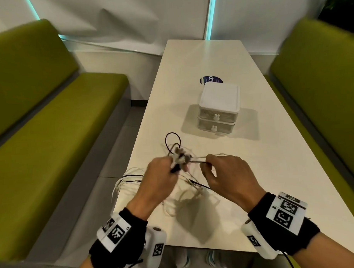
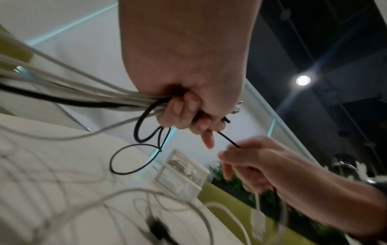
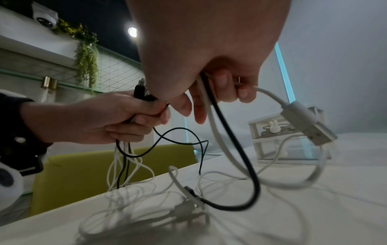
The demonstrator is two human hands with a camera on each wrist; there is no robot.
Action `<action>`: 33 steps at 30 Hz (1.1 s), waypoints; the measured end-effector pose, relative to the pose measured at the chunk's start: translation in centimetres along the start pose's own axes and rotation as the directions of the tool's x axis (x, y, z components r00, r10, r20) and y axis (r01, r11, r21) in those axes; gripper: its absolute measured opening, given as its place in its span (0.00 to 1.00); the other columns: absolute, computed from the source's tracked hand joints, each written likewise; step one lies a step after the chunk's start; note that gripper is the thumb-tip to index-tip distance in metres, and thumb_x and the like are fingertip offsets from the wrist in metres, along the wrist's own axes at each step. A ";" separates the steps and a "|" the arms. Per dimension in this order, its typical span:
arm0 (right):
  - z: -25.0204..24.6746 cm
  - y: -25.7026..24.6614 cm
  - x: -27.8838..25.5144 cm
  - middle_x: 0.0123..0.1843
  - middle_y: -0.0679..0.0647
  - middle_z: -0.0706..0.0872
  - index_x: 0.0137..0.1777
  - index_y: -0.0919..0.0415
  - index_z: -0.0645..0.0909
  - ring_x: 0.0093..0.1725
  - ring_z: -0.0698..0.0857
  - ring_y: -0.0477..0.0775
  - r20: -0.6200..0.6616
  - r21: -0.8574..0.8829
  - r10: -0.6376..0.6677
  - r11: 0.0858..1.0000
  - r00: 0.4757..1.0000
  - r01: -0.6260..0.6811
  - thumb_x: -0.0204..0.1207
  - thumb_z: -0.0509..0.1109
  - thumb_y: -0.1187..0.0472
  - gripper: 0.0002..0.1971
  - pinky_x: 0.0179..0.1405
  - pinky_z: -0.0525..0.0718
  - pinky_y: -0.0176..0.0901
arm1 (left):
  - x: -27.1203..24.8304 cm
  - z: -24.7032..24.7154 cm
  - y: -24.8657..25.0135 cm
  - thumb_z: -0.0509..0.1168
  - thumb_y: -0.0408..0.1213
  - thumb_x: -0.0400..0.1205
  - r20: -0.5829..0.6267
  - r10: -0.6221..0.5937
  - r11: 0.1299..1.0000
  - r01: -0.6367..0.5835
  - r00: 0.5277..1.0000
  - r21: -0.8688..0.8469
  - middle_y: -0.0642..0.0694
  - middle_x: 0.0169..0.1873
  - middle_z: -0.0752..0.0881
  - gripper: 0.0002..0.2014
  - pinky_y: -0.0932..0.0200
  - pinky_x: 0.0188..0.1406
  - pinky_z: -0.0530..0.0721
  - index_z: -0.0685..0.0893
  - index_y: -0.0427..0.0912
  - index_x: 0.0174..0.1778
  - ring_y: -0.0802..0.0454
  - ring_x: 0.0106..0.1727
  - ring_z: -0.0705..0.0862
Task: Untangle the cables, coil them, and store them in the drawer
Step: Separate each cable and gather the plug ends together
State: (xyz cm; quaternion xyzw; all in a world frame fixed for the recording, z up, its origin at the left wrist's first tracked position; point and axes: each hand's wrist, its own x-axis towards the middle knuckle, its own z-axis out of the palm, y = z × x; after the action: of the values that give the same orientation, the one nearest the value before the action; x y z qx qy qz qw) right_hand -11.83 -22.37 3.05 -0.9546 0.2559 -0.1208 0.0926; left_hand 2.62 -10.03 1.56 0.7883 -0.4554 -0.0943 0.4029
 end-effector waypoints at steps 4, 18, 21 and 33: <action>0.3 1.3 0.3 0.26 0.49 0.77 0.37 0.55 0.77 0.32 0.79 0.61 0.032 -0.005 0.063 0.998 0.998 -0.063 0.83 0.59 0.42 0.20 0.31 0.76 0.50 | 1.5 -4.0 -2.7 0.65 0.34 0.84 -0.258 -0.200 0.975 0.167 0.945 -0.144 0.54 0.15 0.75 0.14 0.60 0.22 0.62 0.86 0.46 0.32 0.56 0.18 0.69; 2.6 1.2 2.0 0.42 0.49 0.88 0.38 0.51 0.70 0.39 0.81 0.57 0.308 -0.428 0.135 0.904 0.942 0.011 0.84 0.55 0.39 0.19 0.50 0.66 0.46 | 1.0 -10.1 -8.5 0.60 0.42 0.87 -0.466 -0.437 0.898 0.342 0.769 -0.277 0.52 0.29 0.78 0.11 0.61 0.23 0.66 0.85 0.49 0.42 0.57 0.24 0.71; 2.7 2.8 1.7 0.39 0.48 0.86 0.31 0.52 0.62 0.42 0.85 0.55 0.264 -0.489 0.210 0.871 0.942 -0.057 0.84 0.57 0.41 0.23 0.55 0.68 0.47 | 1.0 -9.9 -8.8 0.61 0.41 0.87 -0.459 -0.442 0.895 0.343 0.771 -0.286 0.52 0.29 0.78 0.10 0.59 0.24 0.67 0.86 0.48 0.44 0.57 0.25 0.71; 3.2 4.2 0.3 0.37 0.46 0.80 0.39 0.51 0.67 0.40 0.84 0.52 0.178 -0.491 0.284 0.855 0.942 -0.165 0.85 0.47 0.38 0.21 0.39 0.70 0.42 | 1.1 -14.4 -11.1 0.58 0.41 0.88 -0.664 -0.516 0.856 0.323 0.540 -0.403 0.57 0.37 0.82 0.09 0.56 0.46 0.75 0.83 0.48 0.47 0.58 0.39 0.78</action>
State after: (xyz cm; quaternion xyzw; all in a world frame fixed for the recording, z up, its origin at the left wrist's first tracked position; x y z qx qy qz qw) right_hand -12.58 -25.72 -0.95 -0.9192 0.3743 0.0750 -0.0969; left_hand 17.79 -0.08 3.21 0.7875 -0.0281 0.0942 0.6084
